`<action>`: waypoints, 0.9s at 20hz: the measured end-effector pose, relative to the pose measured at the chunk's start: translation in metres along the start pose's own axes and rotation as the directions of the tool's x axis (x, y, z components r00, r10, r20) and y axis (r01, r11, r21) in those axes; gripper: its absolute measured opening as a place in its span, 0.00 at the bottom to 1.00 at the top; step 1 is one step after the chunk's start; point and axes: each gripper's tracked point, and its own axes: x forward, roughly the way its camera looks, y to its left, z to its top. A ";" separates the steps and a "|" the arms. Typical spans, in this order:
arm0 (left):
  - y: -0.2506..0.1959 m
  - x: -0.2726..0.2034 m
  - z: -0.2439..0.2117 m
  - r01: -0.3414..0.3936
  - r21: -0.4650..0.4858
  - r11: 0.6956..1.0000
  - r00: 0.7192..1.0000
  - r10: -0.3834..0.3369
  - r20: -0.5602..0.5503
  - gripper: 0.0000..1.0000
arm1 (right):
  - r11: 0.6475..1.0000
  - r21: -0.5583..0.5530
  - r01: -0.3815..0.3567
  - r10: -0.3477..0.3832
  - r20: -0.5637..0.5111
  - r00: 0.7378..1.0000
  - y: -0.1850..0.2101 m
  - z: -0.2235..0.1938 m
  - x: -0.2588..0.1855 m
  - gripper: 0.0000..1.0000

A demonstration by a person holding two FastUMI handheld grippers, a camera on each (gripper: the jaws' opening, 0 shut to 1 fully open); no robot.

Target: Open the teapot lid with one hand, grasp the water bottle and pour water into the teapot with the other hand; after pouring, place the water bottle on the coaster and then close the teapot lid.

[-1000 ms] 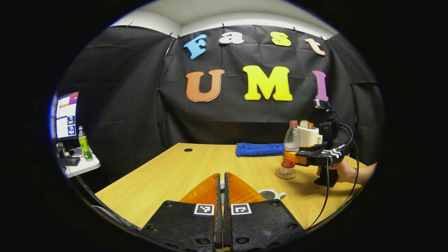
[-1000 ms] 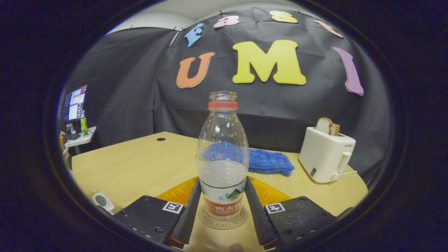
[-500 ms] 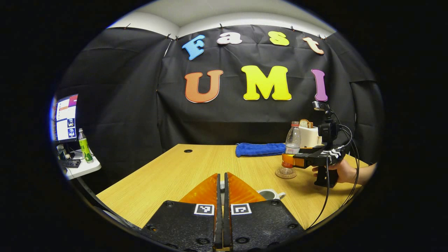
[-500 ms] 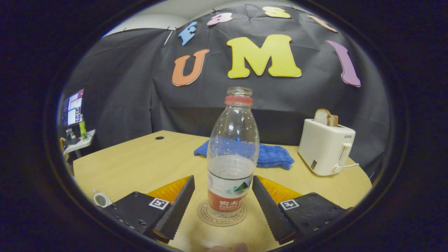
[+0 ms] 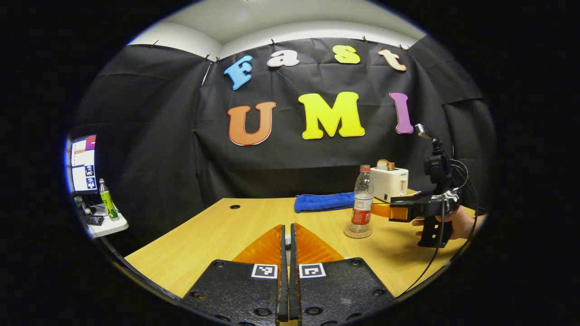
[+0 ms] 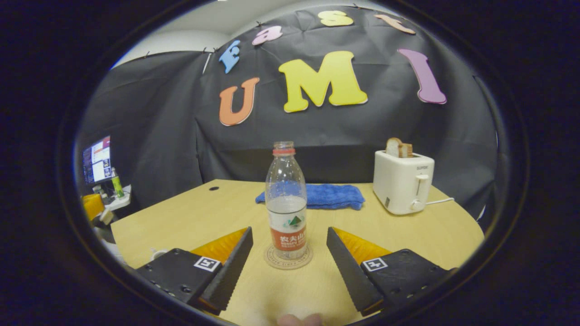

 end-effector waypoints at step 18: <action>-0.037 0.054 -0.076 -0.010 -0.063 0.998 0.996 0.004 -0.087 0.04 | 0.973 -0.015 0.231 -0.227 0.134 0.965 -0.084 -0.025 -0.127 0.96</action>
